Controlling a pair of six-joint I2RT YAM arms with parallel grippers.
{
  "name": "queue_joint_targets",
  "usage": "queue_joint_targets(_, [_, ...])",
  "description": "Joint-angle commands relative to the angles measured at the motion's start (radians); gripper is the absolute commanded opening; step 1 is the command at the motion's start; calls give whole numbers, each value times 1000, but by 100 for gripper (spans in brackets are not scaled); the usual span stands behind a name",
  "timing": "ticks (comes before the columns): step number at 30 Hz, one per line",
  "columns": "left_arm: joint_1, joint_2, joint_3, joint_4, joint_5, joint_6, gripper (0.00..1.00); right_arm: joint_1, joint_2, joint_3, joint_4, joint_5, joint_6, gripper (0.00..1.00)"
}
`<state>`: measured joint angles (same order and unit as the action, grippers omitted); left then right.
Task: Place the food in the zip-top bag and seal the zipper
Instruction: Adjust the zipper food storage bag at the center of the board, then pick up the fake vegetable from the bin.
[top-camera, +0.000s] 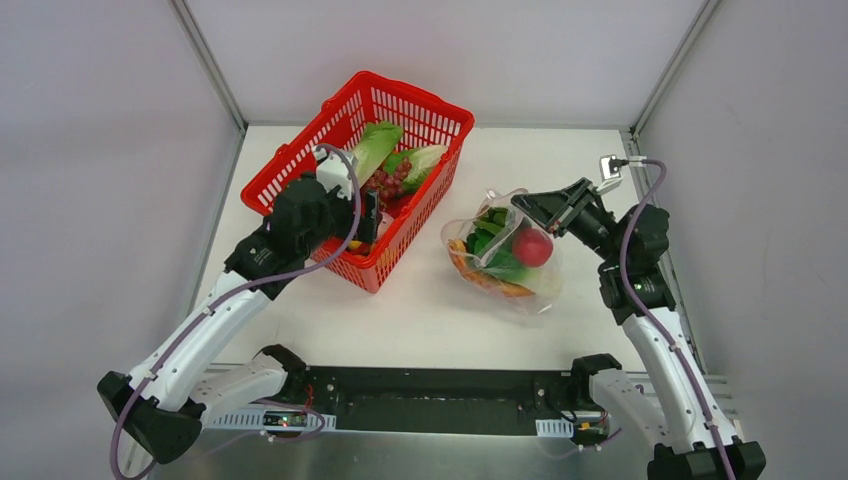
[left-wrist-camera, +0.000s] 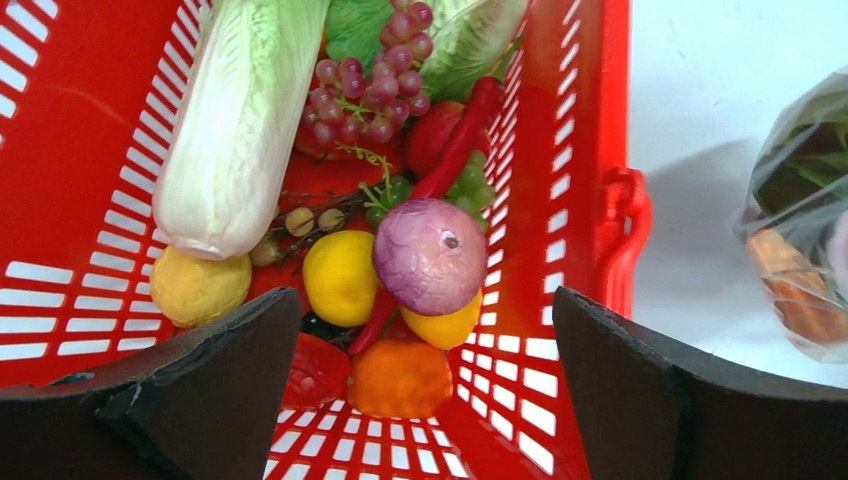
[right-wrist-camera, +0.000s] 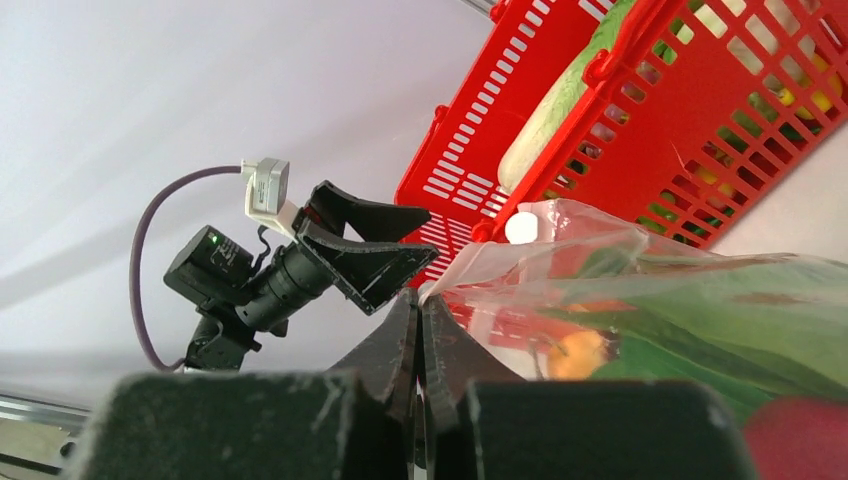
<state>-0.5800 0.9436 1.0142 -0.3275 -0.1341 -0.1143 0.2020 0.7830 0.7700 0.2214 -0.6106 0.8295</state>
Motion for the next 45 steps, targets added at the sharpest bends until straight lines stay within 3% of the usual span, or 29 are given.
queue_joint_targets(1, [57,40,77,-58,58,19,99,-7,-8,-9,179,-59,34,0])
queue_joint_targets(4, [121,97,118,-110,146,10,99,-7,7,-3,191,-73,35,0])
queue_joint_targets(9, [223,243,152,-64,351,-52,94,-6,-8,-38,197,-66,43,0])
queue_joint_targets(16, [241,453,178,47,364,-197,91,-7,-49,-108,223,-53,92,0])
queue_joint_targets(21, [241,557,199,19,352,-200,91,-7,-59,-118,222,-46,97,0])
queue_joint_targets(24, [241,557,153,32,382,-205,89,-8,-55,-120,222,-41,93,0])
queue_joint_targets(28, [239,525,109,33,443,-209,79,-8,-40,-126,223,-36,93,0])
queue_joint_targets(35, [235,432,55,-25,426,-162,93,-7,-17,-134,228,-42,93,0])
queue_joint_targets(41, [235,438,94,-134,439,-105,91,-6,-1,-143,236,-46,104,0])
queue_joint_targets(45, [235,396,106,-232,373,-48,95,-7,-3,-151,235,-42,104,0])
